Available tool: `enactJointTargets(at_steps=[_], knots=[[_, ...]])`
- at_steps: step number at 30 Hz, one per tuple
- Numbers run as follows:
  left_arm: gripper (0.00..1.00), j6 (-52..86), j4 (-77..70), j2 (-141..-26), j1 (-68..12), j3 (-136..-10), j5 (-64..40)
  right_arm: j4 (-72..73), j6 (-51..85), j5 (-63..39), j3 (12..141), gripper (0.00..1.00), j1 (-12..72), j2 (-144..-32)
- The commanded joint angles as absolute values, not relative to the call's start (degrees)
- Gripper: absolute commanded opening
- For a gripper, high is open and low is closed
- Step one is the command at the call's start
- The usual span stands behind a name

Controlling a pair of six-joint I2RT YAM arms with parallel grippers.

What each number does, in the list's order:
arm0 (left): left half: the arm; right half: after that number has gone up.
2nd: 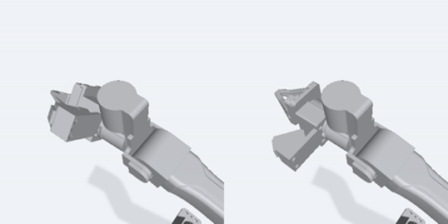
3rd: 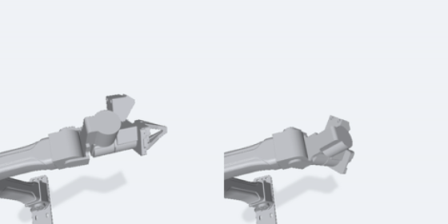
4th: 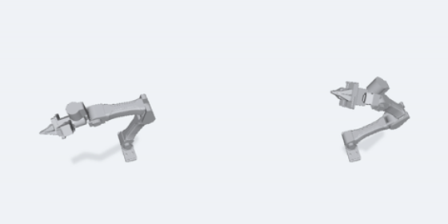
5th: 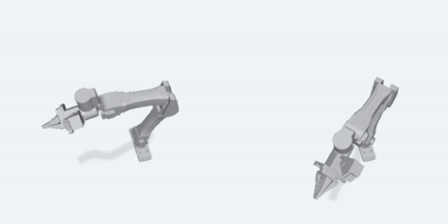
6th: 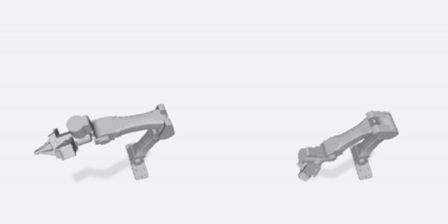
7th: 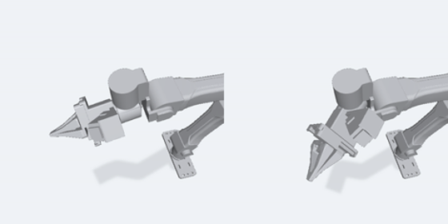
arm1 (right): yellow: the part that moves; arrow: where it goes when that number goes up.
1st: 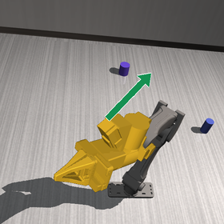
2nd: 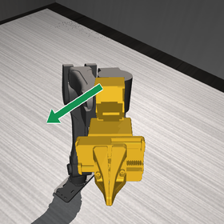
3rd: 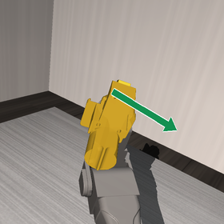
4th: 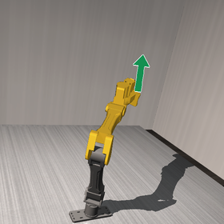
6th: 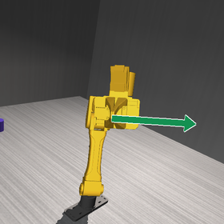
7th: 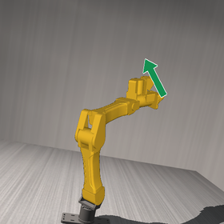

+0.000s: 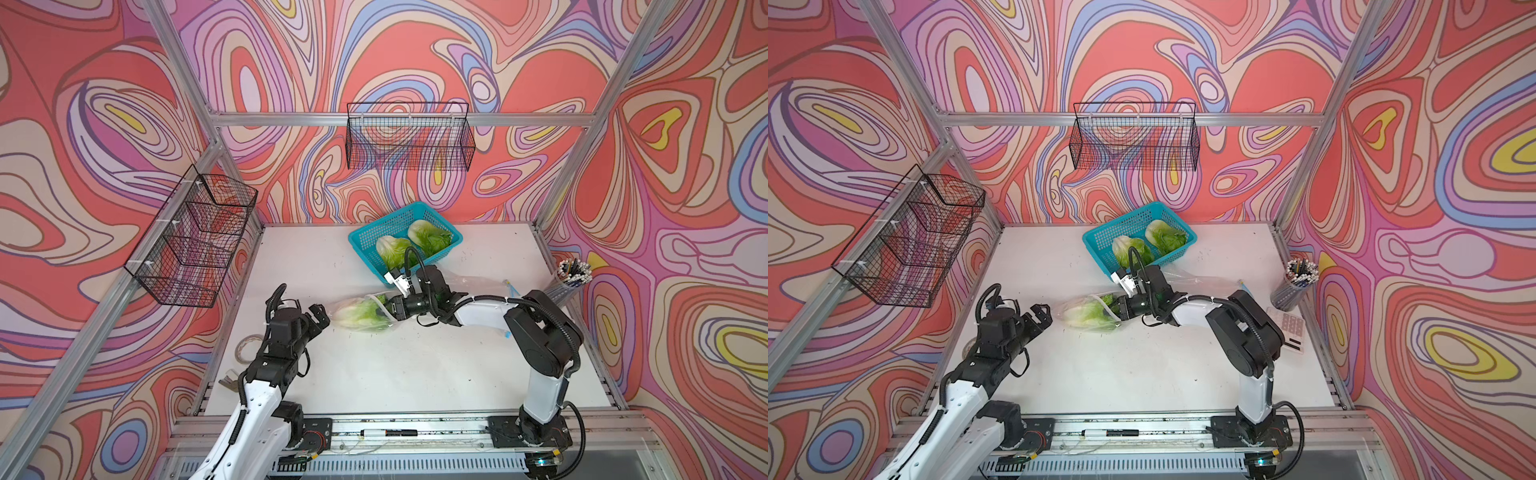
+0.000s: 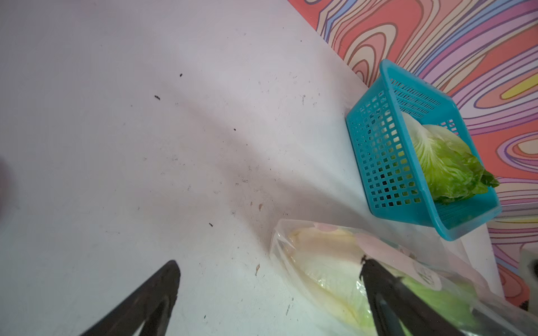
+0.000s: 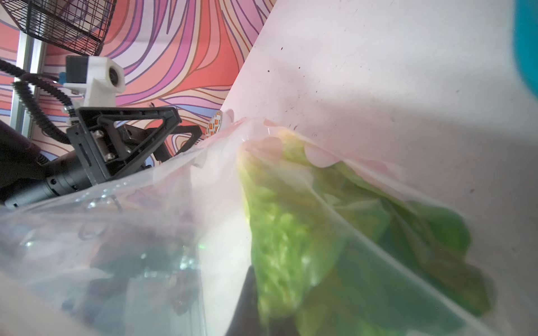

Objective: Open the zip-top bag and take out the chinese cabbages
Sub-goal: Pick up the Chinese cabbage from the zipper food storage bag.

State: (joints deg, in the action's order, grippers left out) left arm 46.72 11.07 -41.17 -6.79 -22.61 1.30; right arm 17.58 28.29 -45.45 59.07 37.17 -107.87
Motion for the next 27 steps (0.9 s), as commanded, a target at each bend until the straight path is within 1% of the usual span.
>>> enactJointTargets(at_steps=[1, 8, 17, 27], knots=[[1.0, 55.7, 6.2, -43.5, -5.2, -20.2, -6.1, 19.0, 26.3, -44.0, 58.3, 0.0, 37.4, -105.9], [0.94, 63.4, -6.2, -53.1, -2.0, -17.1, -15.7, 18.8, 24.4, -42.1, 58.2, 0.0, 38.8, -105.7], [0.89, 66.0, -12.4, -58.2, -0.4, -17.6, -18.2, 19.4, 22.7, -41.1, 57.4, 0.0, 39.5, -105.0], [0.71, 67.6, -20.1, -66.1, -0.3, -17.3, -22.9, 18.5, 21.1, -39.8, 58.4, 0.0, 40.6, -105.5]])
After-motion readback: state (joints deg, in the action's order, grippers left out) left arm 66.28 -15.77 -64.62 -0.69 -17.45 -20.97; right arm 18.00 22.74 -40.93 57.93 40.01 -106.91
